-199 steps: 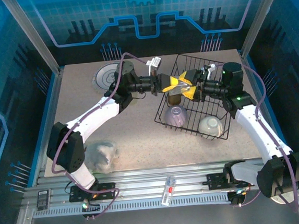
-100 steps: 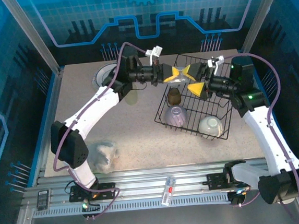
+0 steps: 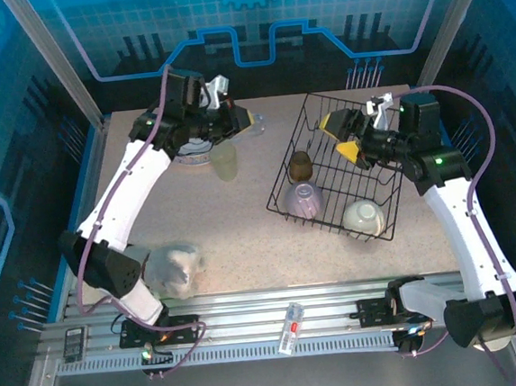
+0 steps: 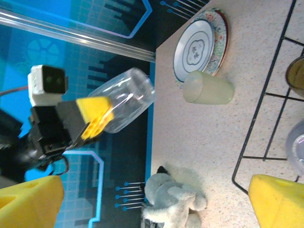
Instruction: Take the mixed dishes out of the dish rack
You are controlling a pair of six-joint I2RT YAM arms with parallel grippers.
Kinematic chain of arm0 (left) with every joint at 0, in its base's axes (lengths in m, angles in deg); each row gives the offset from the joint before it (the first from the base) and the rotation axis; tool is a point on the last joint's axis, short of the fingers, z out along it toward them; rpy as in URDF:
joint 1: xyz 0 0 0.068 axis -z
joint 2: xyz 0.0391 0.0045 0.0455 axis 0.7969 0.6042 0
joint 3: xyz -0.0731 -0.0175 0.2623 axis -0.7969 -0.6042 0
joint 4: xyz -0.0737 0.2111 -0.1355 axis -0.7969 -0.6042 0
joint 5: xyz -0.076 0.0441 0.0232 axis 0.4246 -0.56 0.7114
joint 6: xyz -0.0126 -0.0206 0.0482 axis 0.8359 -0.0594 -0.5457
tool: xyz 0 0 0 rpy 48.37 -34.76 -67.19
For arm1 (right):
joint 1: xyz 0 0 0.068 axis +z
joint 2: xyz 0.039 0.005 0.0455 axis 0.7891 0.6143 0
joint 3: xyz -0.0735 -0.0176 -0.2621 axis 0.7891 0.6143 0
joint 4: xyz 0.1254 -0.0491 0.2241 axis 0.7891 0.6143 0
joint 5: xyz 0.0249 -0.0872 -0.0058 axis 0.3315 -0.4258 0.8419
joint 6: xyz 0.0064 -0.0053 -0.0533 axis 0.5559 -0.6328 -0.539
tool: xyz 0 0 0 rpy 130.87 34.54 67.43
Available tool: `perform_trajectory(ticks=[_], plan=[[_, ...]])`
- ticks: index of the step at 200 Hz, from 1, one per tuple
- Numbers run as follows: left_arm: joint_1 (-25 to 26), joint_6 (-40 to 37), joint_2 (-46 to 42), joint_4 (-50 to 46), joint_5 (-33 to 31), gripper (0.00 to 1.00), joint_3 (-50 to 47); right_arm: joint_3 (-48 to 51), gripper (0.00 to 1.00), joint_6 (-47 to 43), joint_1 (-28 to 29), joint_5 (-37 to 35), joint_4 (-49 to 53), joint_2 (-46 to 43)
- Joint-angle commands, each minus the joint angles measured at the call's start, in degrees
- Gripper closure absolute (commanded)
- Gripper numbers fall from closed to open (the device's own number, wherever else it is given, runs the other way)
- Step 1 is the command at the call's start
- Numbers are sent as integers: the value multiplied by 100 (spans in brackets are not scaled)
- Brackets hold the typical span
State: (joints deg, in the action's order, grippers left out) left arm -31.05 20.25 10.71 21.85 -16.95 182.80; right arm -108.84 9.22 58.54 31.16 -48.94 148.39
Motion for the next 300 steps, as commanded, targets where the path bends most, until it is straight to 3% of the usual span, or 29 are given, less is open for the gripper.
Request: perform_trajectory(ticks=[1,28,86,147,218,300], plan=[[-214,-485,-417,-1254,-1050,100,285,-201,0,-334,115,-284,309,179],[-562,-820,-551,-1930,-1723,100,150,-223,0,-349,221,-246,229,416],[-1414,-1155,105,-2490,-1812,100,-36,-370,0,-650,313,-380,584,530],[-1563,-1397,1648,-2578,-1938,100,611,-86,0,-874,308,-758,1112,-66],[-1624,-1488,3304,-2985,-1929,100,2055,256,0,-703,294,-1114,1401,-668],[-1616,-1406,3114,-2688,-1809,100,1140,659,0,-366,283,-1205,1197,-962]])
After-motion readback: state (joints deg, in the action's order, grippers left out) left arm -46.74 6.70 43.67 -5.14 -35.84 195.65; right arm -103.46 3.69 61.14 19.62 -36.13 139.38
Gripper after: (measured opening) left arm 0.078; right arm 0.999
